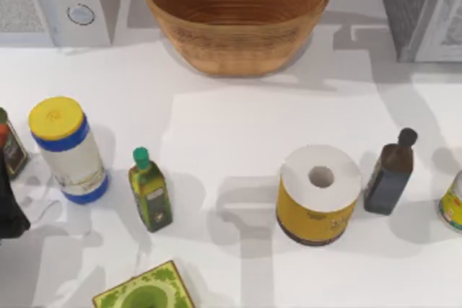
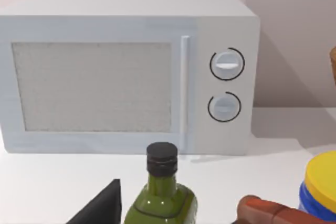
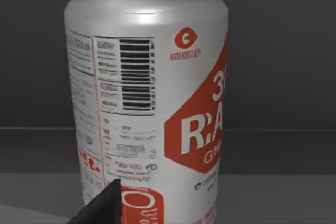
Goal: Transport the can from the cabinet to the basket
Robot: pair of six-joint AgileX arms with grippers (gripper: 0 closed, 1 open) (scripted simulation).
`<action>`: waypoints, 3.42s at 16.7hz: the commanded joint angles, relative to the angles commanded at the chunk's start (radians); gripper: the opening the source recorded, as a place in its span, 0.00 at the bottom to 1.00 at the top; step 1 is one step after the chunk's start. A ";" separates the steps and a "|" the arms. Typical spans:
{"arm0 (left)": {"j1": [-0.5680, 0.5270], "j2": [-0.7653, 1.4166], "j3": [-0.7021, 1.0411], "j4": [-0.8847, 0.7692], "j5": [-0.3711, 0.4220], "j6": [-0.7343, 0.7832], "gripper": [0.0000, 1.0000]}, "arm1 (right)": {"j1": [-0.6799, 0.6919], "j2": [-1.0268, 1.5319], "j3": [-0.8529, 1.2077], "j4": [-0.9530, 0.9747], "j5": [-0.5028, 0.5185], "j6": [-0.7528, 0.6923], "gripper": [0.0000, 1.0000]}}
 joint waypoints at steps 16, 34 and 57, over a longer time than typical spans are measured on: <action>0.000 0.000 0.000 0.000 0.000 0.000 1.00 | 0.063 0.272 0.255 0.023 0.082 -0.002 1.00; 0.000 0.000 0.000 0.000 0.000 0.000 1.00 | 0.046 0.318 0.304 0.021 0.066 -0.002 0.10; 0.000 0.000 0.000 0.000 0.000 0.000 1.00 | 0.386 -0.040 0.297 -0.335 0.399 -0.002 0.00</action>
